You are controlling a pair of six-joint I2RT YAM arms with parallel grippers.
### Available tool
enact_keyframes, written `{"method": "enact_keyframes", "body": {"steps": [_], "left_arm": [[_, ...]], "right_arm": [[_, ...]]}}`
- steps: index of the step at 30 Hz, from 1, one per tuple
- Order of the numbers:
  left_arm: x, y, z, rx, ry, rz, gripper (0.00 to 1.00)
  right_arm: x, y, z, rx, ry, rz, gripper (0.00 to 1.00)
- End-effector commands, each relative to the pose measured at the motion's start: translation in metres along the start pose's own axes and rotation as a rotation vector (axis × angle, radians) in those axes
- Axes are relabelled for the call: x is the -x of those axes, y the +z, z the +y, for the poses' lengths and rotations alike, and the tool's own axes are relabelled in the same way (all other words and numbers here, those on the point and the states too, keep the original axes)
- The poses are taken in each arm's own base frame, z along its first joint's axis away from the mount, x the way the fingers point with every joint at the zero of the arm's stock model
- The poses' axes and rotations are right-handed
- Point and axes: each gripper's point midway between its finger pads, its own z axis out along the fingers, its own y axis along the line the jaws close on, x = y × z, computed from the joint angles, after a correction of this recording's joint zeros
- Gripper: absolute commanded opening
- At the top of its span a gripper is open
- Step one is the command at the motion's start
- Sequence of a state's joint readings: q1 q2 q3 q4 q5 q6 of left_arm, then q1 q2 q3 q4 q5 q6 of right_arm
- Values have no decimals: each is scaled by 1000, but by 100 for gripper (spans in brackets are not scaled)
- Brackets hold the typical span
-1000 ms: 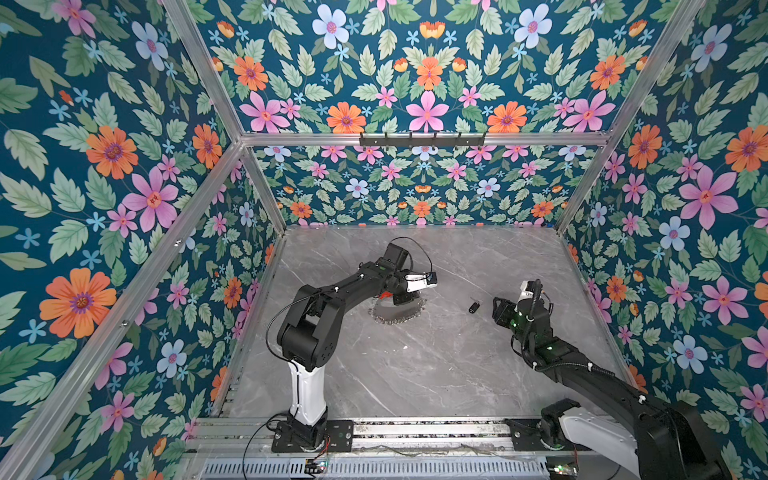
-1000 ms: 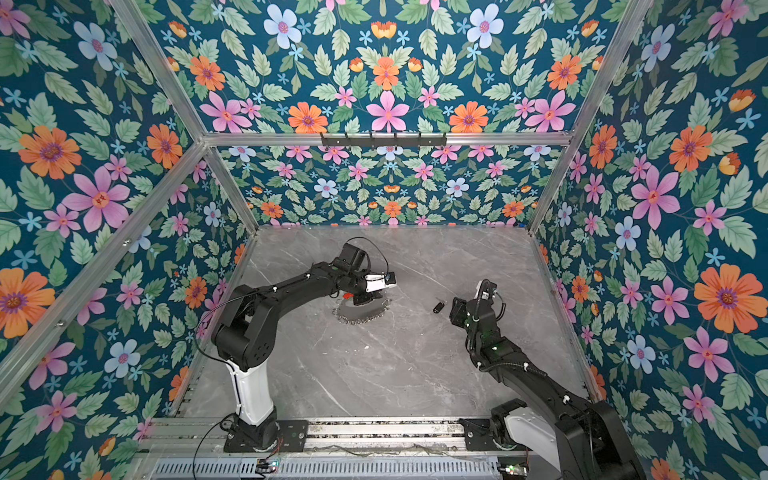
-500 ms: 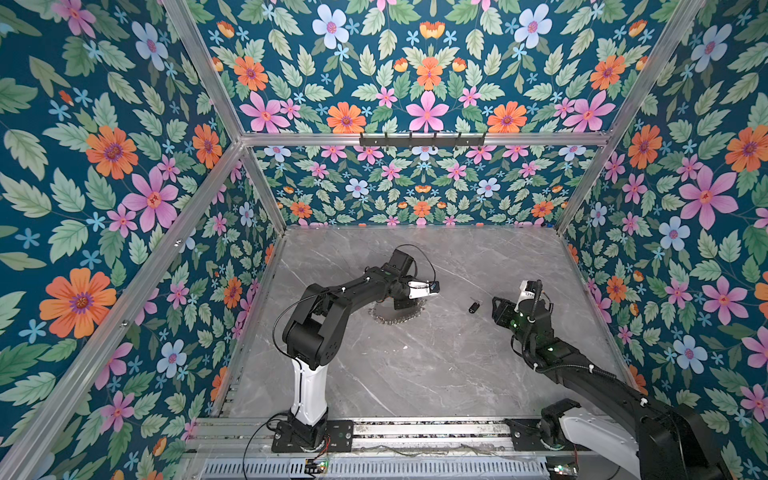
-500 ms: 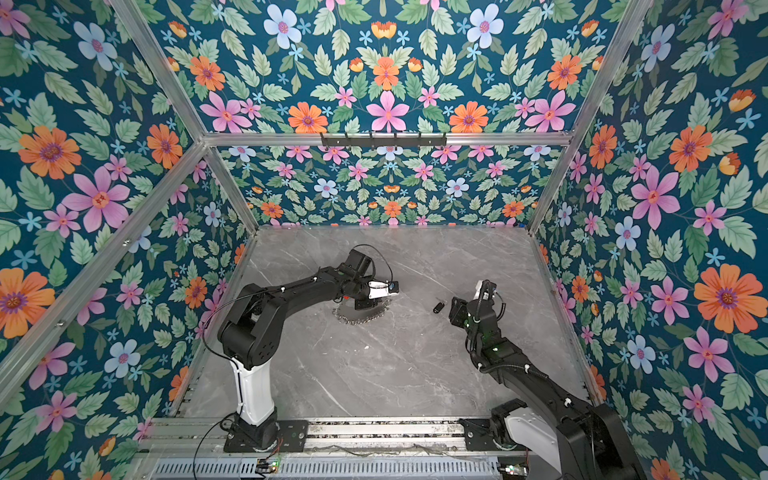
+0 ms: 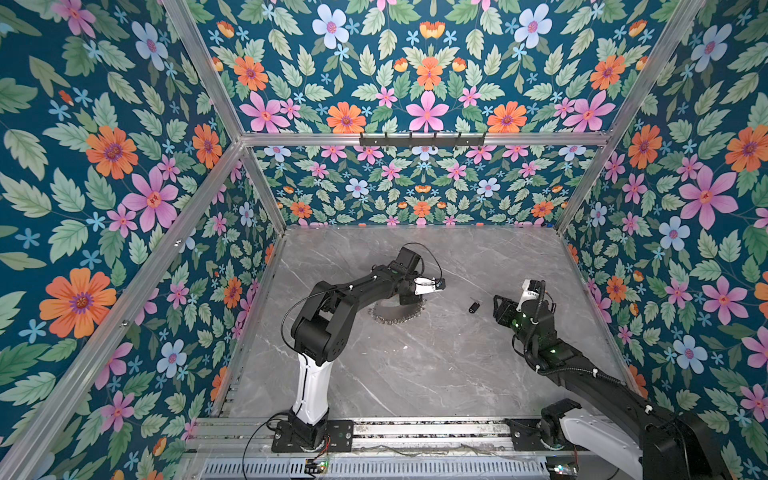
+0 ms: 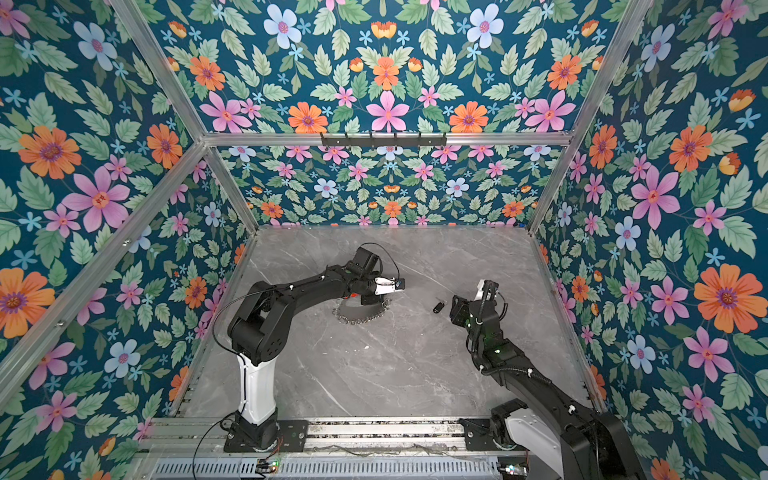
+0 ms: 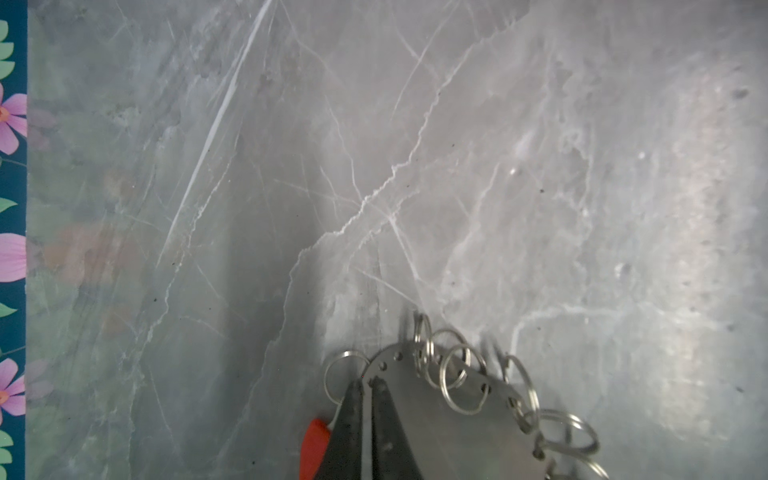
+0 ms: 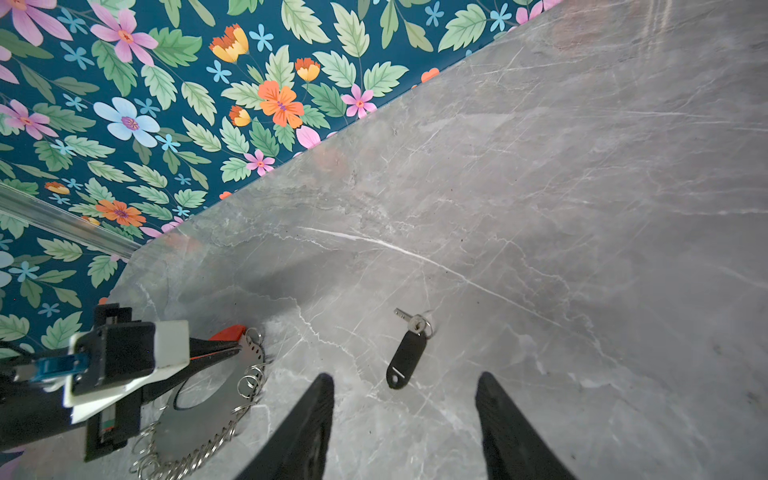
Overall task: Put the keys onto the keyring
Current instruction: 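Close the left gripper on the keyring plate's rim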
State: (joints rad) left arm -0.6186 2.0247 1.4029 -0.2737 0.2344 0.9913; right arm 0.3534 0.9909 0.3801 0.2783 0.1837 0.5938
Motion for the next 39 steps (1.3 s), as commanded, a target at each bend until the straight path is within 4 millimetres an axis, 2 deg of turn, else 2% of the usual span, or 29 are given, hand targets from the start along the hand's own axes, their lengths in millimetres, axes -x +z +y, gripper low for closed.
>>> {"method": "enact_keyframes", "body": {"steps": [1, 25, 39], "left_arm": [[-2, 2, 3, 14, -20, 10, 11], [-10, 10, -14, -29, -43, 12, 14], [-4, 3, -16, -41, -57, -12, 28]], "right_arm": [[4, -1, 4, 17, 0, -17, 57], [8, -6, 4, 25, -2, -43, 66], [9, -7, 4, 30, -2, -48, 68]]}}
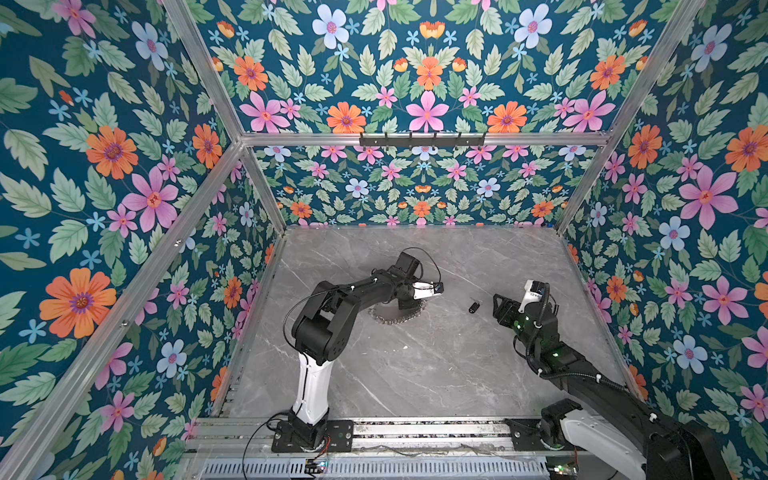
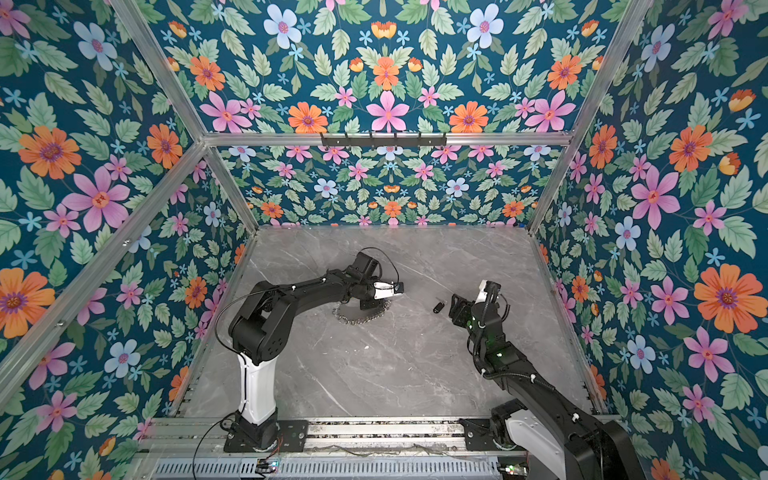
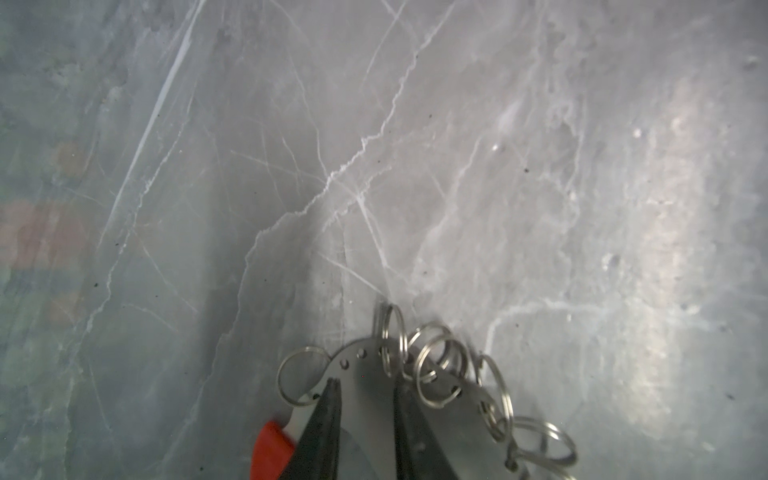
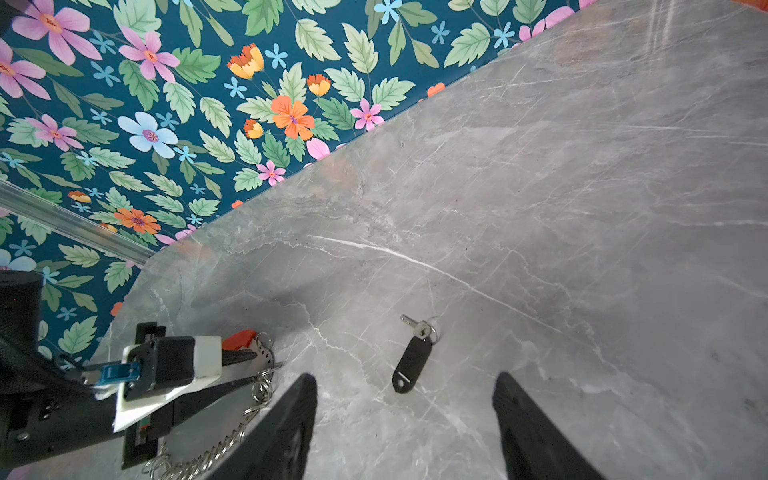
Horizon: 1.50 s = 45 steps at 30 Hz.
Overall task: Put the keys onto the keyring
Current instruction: 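Close the left gripper on the keyring plate's rim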
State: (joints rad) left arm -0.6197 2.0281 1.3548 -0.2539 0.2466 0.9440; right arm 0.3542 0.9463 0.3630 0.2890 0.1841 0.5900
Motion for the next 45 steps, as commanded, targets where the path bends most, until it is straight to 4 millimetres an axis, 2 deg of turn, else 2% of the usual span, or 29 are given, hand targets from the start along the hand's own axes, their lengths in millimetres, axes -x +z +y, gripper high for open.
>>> {"method": "enact_keyframes", "body": {"steps": [1, 14, 26, 29, 34, 45], "left_arm": [[6, -5, -1, -12, -5, -22, 29], [7, -2, -4, -25, -5, -21, 32], [9, 6, -5, -32, -3, -13, 30], [8, 8, -6, -34, -1, -7, 26], [9, 9, -3, -32, -9, -8, 13], [10, 9, -3, -46, -10, 5, 0]], "right_arm": [[5, -1, 2, 8, -5, -20, 68], [5, -2, 2, 11, -5, -22, 70], [5, -2, 2, 9, -5, -26, 70], [6, -2, 2, 11, -4, -27, 70], [5, -3, 2, 13, -3, -26, 70], [6, -2, 2, 12, -5, -27, 70]]}}
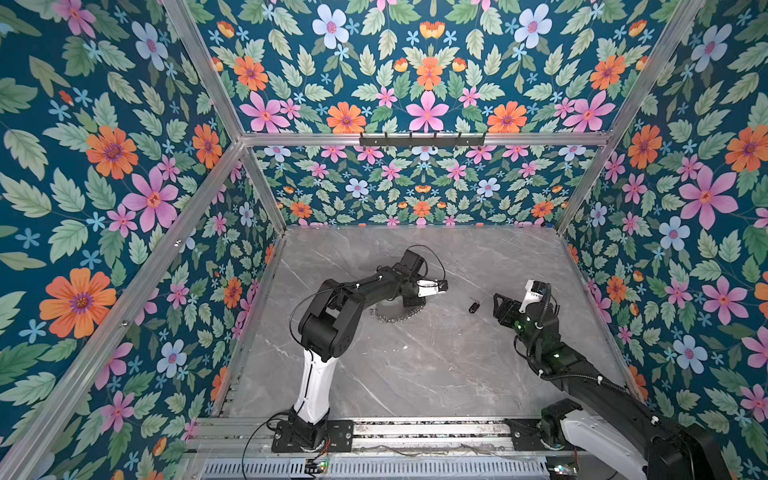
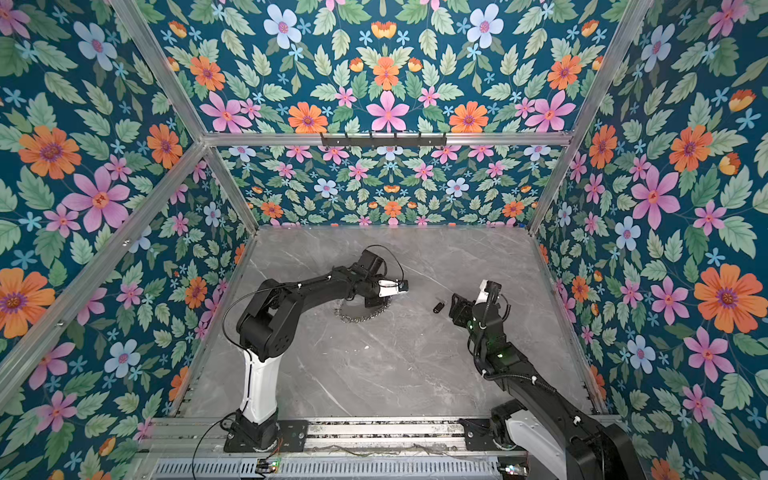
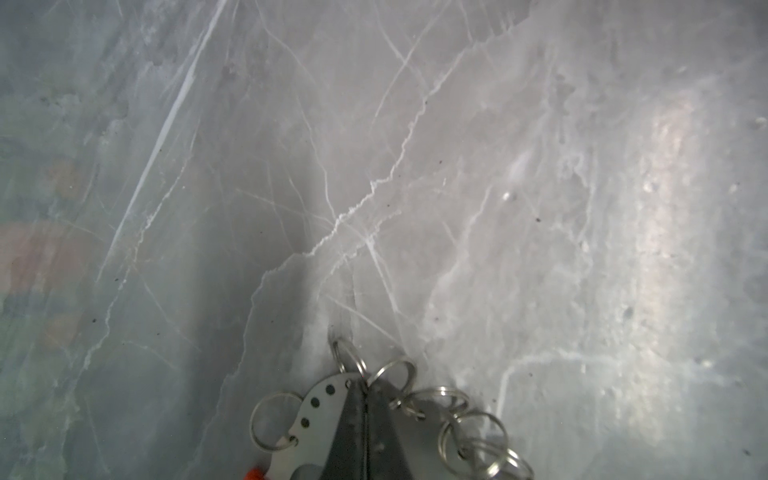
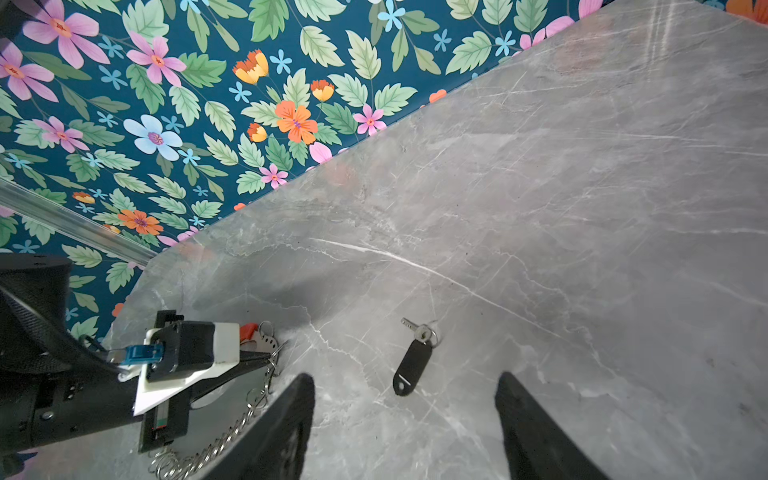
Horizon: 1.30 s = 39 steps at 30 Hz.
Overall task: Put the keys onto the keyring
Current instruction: 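Close the left gripper on the keyring plate's rim, then lift the keyring plate with the left gripper and raise it upright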
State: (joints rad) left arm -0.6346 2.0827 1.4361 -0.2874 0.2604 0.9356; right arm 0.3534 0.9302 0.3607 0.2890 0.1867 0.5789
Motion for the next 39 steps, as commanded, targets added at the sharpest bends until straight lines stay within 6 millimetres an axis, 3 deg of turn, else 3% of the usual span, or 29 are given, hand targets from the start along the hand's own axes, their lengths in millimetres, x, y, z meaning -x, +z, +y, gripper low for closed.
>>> {"method": "enact_keyframes", "body": {"steps": [1, 18, 28, 39], "left_arm": [[-4, 0, -7, -26, -14, 19, 0], [21, -34, 10, 81, -126, -104, 0], [25, -39, 7, 86, -128, -136, 0], [13, -28, -13, 26, -135, -110, 0]], "right_arm": [[2, 0, 1, 4, 3, -14, 70], [3, 0, 2, 10, 7, -17, 70], [2, 0, 0, 4, 7, -18, 70], [1, 1, 0, 1, 7, -11, 70]]}}
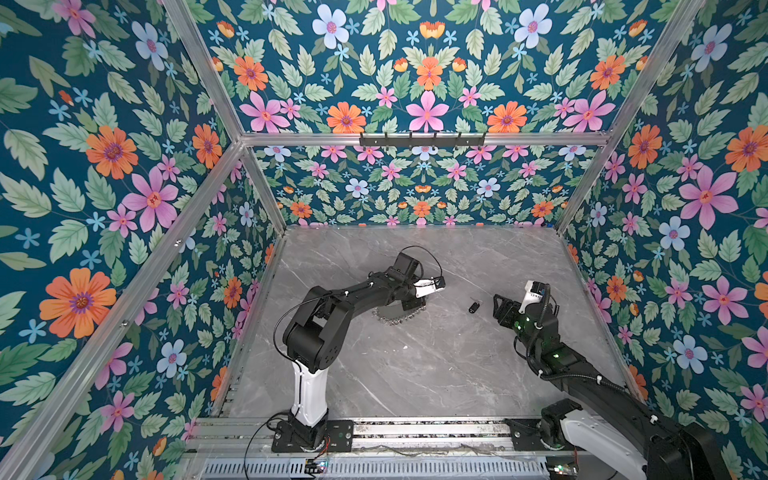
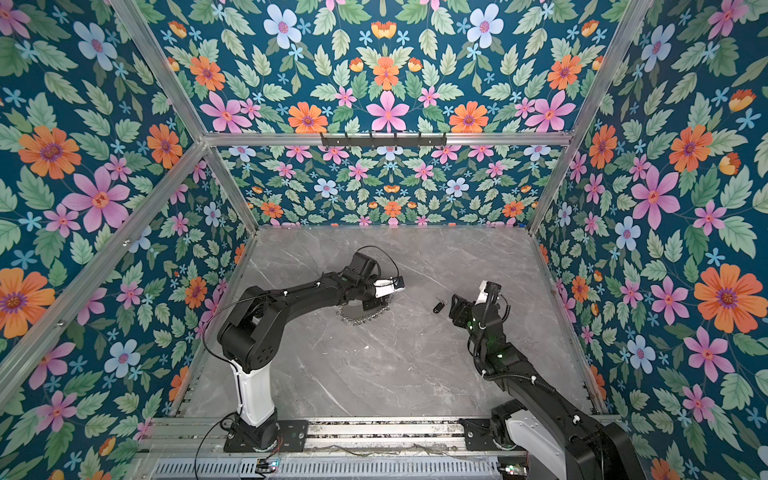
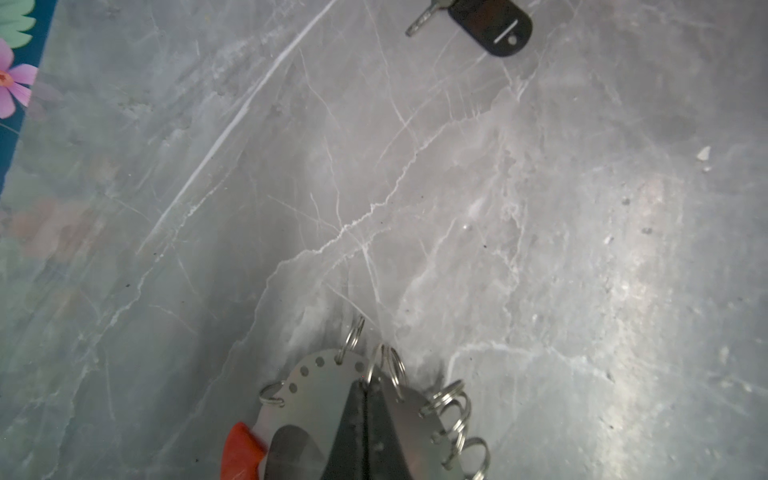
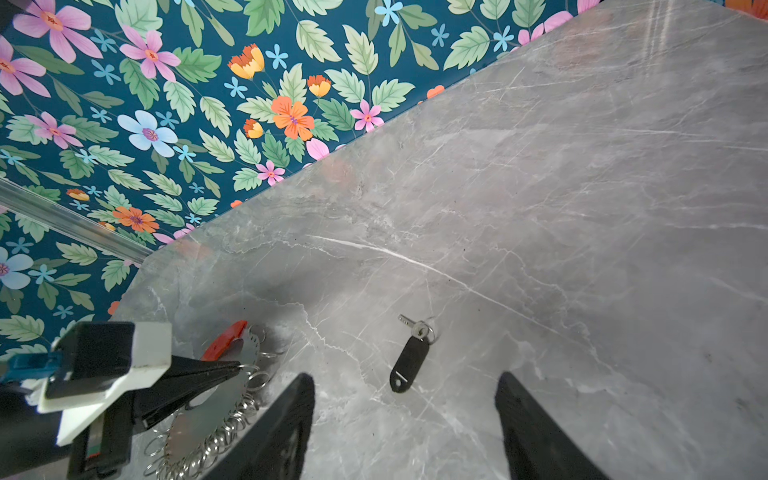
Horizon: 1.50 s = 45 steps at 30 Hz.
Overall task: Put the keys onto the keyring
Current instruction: 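Lift the keyring plate with the left gripper and raise it upright, then carry the plate farther from the robot while the right gripper reaches toward it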
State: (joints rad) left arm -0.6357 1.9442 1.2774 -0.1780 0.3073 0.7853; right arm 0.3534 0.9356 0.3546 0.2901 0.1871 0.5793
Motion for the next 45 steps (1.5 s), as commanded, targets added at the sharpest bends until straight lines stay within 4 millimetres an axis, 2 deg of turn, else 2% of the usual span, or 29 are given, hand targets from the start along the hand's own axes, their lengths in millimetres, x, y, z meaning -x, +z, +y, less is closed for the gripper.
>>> {"method": "enact_keyframes", "body": {"steps": [1, 6, 11, 15, 19, 22, 26, 32, 35, 38, 41, 45], "left_arm": [[3, 0, -2, -8, -5, -20, 0], [4, 3, -3, -21, -13, -28, 0], [-6, 10, -12, -45, -2, 10, 0], [1, 3, -8, -29, -8, -12, 0], [29, -19, 9, 20, -129, -82, 0], [56, -47, 24, 61, -278, -164, 0], [78, -85, 41, 126, -510, -269, 0], [103, -126, 33, 79, -644, -441, 0], [119, -147, 30, 48, -692, -553, 0], [137, -168, 24, -23, -724, -676, 0], [148, -184, 18, -73, -731, -787, 0], [153, -185, 13, -133, -748, -800, 0]], "right_arm": [[4, 1, 2, 9, 9, -20, 70], [3, 3, 3, 10, 8, -11, 70], [4, 2, 3, 8, 8, -14, 70], [4, 3, 4, 13, 8, -14, 70], [5, 2, 4, 15, -2, -16, 70], [6, 1, 5, 15, -10, -19, 69], [6, 2, 9, 36, -20, -13, 69], [5, 2, 8, 30, -28, -7, 69], [8, 2, 0, -10, -20, -36, 68], [10, -4, 2, -18, 19, -7, 66], [6, -18, 23, 49, 53, 114, 68], [4, -36, 69, 222, 36, 295, 68]]}}
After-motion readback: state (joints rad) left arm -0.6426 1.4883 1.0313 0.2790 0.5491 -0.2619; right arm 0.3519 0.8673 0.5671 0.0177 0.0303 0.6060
